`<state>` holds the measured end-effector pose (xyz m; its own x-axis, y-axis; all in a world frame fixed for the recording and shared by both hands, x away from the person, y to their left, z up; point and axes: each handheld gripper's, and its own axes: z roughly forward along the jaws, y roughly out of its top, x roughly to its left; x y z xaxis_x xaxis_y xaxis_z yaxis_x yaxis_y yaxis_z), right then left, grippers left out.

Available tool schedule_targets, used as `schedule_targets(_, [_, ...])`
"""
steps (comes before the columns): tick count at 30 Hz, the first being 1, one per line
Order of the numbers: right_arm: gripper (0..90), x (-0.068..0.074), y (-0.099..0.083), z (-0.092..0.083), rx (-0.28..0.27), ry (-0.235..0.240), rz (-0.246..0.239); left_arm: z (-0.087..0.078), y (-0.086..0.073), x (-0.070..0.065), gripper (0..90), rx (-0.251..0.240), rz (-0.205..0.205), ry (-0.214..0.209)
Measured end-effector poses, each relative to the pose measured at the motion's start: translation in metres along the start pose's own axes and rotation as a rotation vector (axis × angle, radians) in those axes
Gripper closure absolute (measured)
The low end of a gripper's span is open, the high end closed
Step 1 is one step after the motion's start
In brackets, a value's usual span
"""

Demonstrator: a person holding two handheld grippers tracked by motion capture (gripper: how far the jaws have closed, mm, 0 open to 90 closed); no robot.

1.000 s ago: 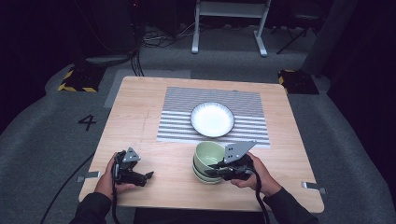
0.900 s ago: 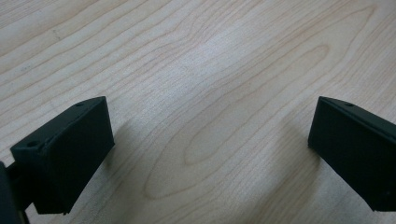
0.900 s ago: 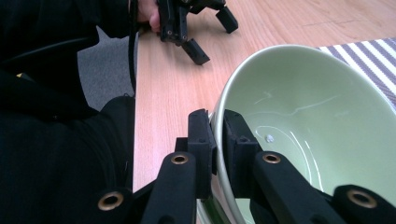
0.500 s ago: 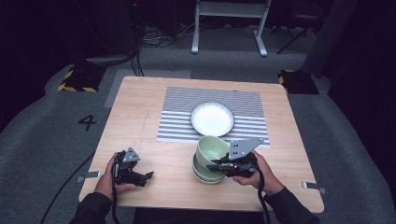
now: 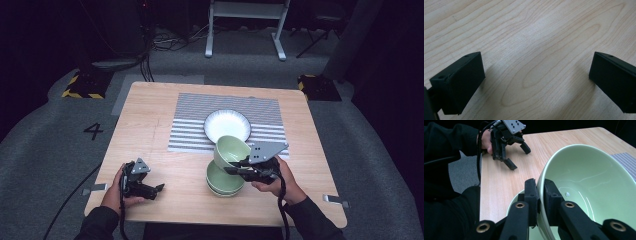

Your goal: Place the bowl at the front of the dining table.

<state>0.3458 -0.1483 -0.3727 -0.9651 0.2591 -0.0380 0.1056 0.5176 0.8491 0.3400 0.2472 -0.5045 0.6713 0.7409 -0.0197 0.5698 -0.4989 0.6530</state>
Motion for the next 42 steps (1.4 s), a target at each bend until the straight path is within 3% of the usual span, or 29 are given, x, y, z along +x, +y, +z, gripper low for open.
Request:
schedule_targets(20, [82.6, -0.017, 0.018, 0.003, -0.008, -0.095, 0.018, 0.0, 0.0, 0.0, 0.1, -0.001, -0.004, -0.001])
schedule_targets(42, [82.6, -0.037, 0.024, 0.013, 0.015, -0.139, 0.033, 0.0, 0.0, 0.0, 0.1, -0.001, -0.006, 0.0])
